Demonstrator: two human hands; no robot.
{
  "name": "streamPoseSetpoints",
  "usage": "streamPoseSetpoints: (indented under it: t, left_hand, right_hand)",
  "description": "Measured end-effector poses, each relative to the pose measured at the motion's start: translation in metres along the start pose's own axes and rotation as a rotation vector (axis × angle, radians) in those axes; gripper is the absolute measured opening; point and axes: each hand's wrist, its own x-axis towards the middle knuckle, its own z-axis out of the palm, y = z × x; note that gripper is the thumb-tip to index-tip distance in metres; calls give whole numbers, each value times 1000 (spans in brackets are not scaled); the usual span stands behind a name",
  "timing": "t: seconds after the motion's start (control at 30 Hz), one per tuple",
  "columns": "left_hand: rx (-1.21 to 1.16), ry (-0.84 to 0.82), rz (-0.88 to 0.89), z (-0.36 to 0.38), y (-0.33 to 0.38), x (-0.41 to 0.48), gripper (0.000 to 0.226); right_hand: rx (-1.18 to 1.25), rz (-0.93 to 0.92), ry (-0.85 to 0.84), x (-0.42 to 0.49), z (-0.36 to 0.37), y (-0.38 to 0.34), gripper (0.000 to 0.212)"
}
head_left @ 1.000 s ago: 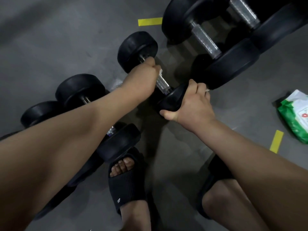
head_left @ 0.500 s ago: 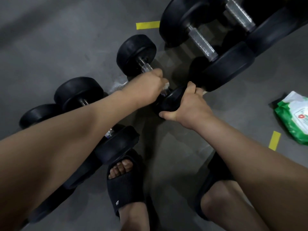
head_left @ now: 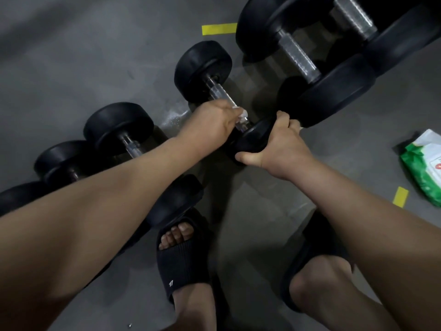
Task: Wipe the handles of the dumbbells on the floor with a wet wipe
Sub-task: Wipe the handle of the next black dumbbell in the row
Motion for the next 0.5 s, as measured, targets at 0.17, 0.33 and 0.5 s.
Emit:
streamPoseSetpoints:
  t: [0.17, 0.33, 0.5]
  left_hand:
    - [-95, -28, 99, 5, 6, -4, 28]
    - [-116, 70, -97, 5, -5, 0, 34]
    - [-122, 44, -150, 4, -4, 0, 48]
  right_hand:
    - [39, 12, -38, 7, -8, 5, 135]
    - [38, 7, -44, 9, -13, 8, 134]
    - [-60, 7, -36, 5, -12, 5, 134]
